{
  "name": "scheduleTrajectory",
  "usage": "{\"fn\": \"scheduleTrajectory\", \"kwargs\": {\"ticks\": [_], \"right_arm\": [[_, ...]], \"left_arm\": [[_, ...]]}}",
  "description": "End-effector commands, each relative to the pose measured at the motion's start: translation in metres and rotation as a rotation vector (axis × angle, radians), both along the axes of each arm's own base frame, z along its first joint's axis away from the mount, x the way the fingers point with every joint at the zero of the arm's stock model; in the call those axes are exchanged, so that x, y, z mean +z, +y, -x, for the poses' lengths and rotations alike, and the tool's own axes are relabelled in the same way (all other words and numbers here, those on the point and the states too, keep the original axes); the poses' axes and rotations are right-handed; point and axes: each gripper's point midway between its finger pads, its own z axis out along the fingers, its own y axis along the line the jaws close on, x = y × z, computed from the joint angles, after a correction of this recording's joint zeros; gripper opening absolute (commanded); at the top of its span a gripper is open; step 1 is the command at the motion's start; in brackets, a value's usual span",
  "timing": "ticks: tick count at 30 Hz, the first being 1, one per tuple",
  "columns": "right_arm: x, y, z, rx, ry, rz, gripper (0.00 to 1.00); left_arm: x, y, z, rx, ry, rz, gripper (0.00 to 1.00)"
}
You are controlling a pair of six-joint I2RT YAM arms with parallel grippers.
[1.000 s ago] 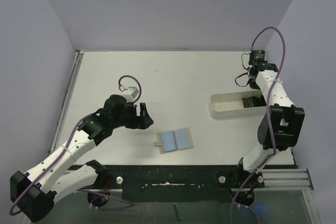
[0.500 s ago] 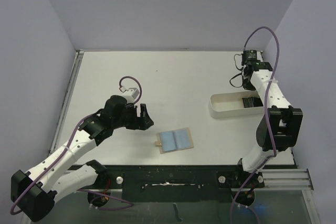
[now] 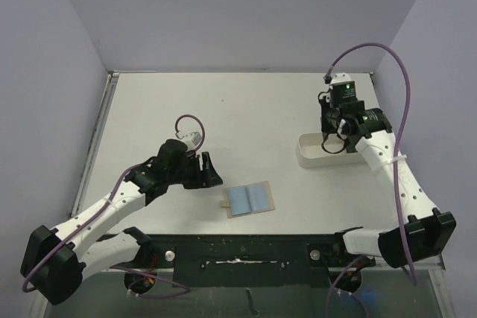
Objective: Put the credit cards into the card holder
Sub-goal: Pick up the credit card from the storage box, then insert the credit card into the card holder.
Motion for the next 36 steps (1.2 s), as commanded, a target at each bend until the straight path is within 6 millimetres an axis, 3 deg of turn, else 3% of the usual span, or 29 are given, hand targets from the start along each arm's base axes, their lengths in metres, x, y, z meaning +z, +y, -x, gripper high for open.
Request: {"fn": "scheduleTrajectory", "kwargs": {"ticks": [1, 4, 9, 19, 24, 30, 36], "right_arm": [[0.007, 0.067, 0.017, 0.134, -0.074, -0.278, 0.0], [0.004, 0.108, 0.031, 0.221, -0.1, -0.426, 0.0], [-0.009, 0.156, 0.057, 0.308, -0.079, -0.646, 0.0], [-0.053, 0.207, 0.095, 0.34, 0.023, -0.819, 0.0], [-0.075, 0.223, 0.105, 0.327, 0.08, -0.864, 0.0], [-0.097, 0.228, 0.111, 0.3, 0.146, -0.874, 0.0], [-0.108, 0.226, 0.115, 0.226, 0.193, -0.892, 0.0]], "left_arm": [[0.013, -0.019, -0.007, 0.013, 0.02, 0.119, 0.57], [0.013, -0.021, -0.008, 0.037, 0.044, 0.139, 0.54], [0.0, -0.026, -0.003, 0.06, 0.105, 0.183, 0.5], [-0.027, -0.041, 0.009, 0.025, 0.219, 0.269, 0.31], [-0.034, -0.044, 0.009, 0.019, 0.237, 0.279, 0.24], [-0.052, -0.041, 0.011, 0.034, 0.262, 0.251, 0.1], [-0.064, -0.039, 0.013, 0.038, 0.285, 0.225, 0.06]]}}
